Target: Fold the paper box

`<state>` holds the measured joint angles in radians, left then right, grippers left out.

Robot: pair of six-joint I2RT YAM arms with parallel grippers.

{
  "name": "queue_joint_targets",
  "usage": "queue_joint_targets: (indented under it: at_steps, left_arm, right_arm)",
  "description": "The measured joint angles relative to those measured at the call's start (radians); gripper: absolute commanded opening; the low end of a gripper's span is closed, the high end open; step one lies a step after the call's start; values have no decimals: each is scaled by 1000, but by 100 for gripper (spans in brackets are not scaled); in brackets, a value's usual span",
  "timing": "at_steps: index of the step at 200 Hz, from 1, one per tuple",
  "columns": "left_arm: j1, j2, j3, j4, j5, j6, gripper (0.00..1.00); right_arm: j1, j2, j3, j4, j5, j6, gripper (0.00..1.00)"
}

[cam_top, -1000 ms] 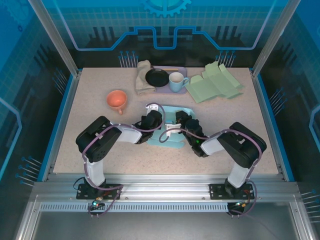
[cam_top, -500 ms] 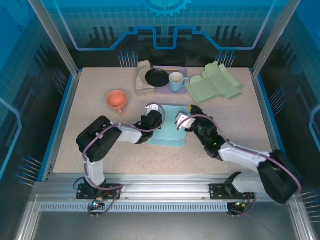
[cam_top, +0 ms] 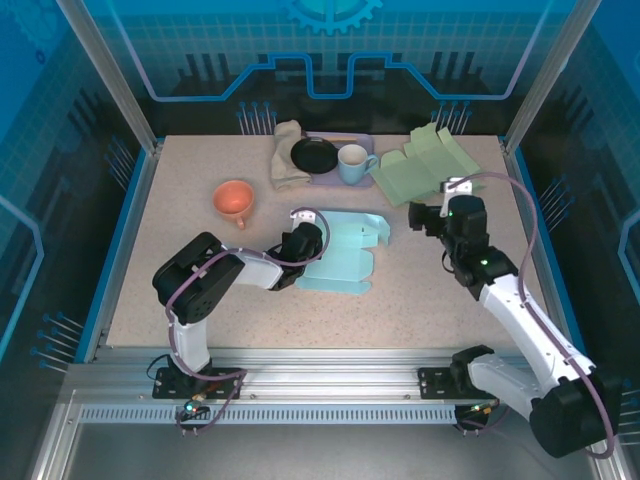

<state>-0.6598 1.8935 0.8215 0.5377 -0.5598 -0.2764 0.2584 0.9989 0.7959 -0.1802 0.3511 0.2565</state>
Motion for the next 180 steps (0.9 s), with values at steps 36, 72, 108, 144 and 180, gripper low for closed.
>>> queue_joint_targets:
  at_steps: [36,72,108,144,180]
  left_arm:
    - [-1,0,0,2,5,16,0]
    - [-6,0,0,2,4,22,0]
    - [-14,0,0,2,3,22,0]
    - [-24,0,0,2,3,22,0]
    - [-26,0,0,2,3,21,0]
  right_arm:
    - [52,29,18,-66,-74,153,93]
    - [146,145,63,-85,-108,260,92]
    - [247,264,93,-32,-121,327,91]
    - [265,360,113,15,-126,384,90]
    - [265,419,113,72,-157,444,84]
